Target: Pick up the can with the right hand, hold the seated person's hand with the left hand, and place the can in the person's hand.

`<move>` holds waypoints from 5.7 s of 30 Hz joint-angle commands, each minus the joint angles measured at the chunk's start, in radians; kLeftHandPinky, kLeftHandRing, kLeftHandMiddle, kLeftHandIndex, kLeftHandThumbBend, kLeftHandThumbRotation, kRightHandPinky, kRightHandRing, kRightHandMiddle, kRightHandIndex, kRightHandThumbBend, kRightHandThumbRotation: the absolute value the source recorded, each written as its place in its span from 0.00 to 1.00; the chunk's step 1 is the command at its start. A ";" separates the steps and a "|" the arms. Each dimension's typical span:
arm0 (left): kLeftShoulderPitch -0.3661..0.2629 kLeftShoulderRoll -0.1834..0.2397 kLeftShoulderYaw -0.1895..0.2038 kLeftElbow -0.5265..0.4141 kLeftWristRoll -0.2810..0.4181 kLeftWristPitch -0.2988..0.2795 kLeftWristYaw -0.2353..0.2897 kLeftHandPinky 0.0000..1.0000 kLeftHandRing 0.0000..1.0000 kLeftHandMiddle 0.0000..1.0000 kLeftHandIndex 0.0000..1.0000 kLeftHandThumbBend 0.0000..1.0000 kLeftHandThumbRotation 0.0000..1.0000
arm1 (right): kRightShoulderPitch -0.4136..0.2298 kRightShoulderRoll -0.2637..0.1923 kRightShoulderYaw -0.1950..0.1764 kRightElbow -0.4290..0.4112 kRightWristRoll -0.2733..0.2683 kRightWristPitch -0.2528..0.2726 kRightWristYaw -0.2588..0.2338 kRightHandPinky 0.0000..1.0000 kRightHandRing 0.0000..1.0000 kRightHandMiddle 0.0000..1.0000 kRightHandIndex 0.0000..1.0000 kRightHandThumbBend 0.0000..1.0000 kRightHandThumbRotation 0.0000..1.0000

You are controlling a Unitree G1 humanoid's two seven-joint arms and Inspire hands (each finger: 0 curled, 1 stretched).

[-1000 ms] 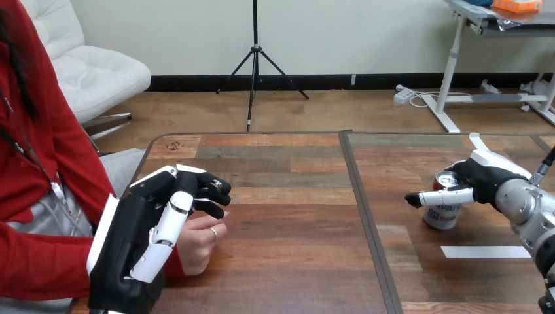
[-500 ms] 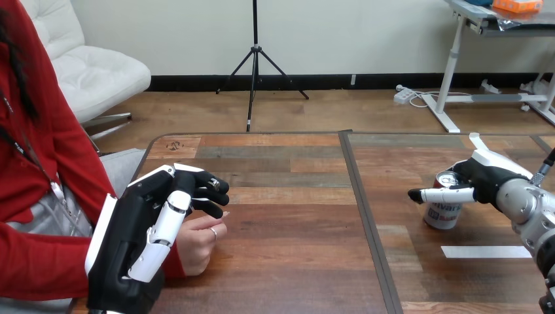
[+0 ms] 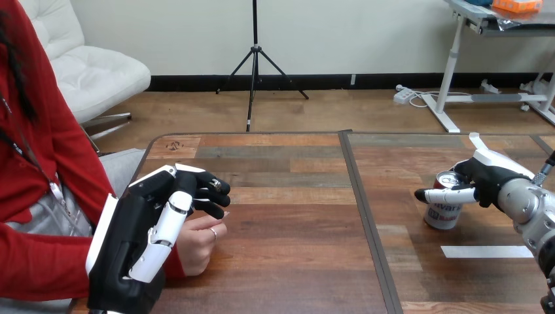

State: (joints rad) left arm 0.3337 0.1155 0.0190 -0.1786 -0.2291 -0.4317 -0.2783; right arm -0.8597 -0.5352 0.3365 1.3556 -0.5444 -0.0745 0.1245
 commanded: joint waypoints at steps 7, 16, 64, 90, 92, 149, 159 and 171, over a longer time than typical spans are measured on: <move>-0.049 -0.001 0.012 -0.005 -0.008 -0.009 -0.002 0.47 0.54 0.55 0.49 0.24 0.65 | -0.058 -0.031 -0.021 -0.030 0.019 -0.021 -0.012 0.62 0.70 0.75 0.74 0.61 0.41; -0.050 0.000 0.014 -0.006 -0.009 -0.007 -0.002 0.46 0.53 0.55 0.49 0.24 0.65 | -0.065 -0.036 -0.019 -0.030 0.019 -0.019 -0.008 0.59 0.67 0.72 0.71 0.65 0.36; -0.053 -0.003 0.015 -0.005 -0.023 -0.001 -0.005 0.46 0.53 0.54 0.48 0.27 0.64 | -0.050 -0.048 -0.062 -0.032 0.056 -0.095 -0.085 0.43 0.48 0.52 0.56 0.67 0.02; -0.048 0.000 0.016 -0.008 -0.027 0.004 -0.008 0.45 0.52 0.54 0.48 0.24 0.48 | -0.042 -0.028 -0.084 -0.032 0.077 -0.094 -0.124 0.37 0.42 0.47 0.55 0.66 0.00; -0.046 -0.002 0.017 -0.010 -0.025 0.005 -0.003 0.45 0.52 0.54 0.48 0.24 0.47 | -0.042 -0.027 -0.082 -0.033 0.076 -0.095 -0.126 0.36 0.41 0.47 0.54 0.66 0.00; -0.140 0.272 0.148 -0.135 0.800 -0.005 0.173 0.69 0.80 0.83 0.81 0.99 0.52 | -0.102 -0.093 -0.071 -0.064 0.052 -0.189 -0.060 0.31 0.35 0.41 0.47 0.73 0.00; -0.188 0.321 0.122 -0.155 0.960 0.078 0.172 0.68 0.80 0.83 0.81 1.00 0.43 | -0.103 -0.097 -0.066 -0.067 0.047 -0.195 -0.063 0.31 0.35 0.41 0.49 0.73 0.00; -0.227 0.335 0.086 -0.146 1.068 0.150 0.169 0.63 0.77 0.82 0.79 1.00 0.33 | -0.097 -0.100 -0.066 -0.071 0.047 -0.205 -0.061 0.32 0.36 0.42 0.49 0.73 0.00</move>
State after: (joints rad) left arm 0.1620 0.4285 0.1307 -0.2926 0.8076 -0.3063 -0.1216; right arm -0.8610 -0.6003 0.2727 1.3357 -0.4930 -0.2525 0.0739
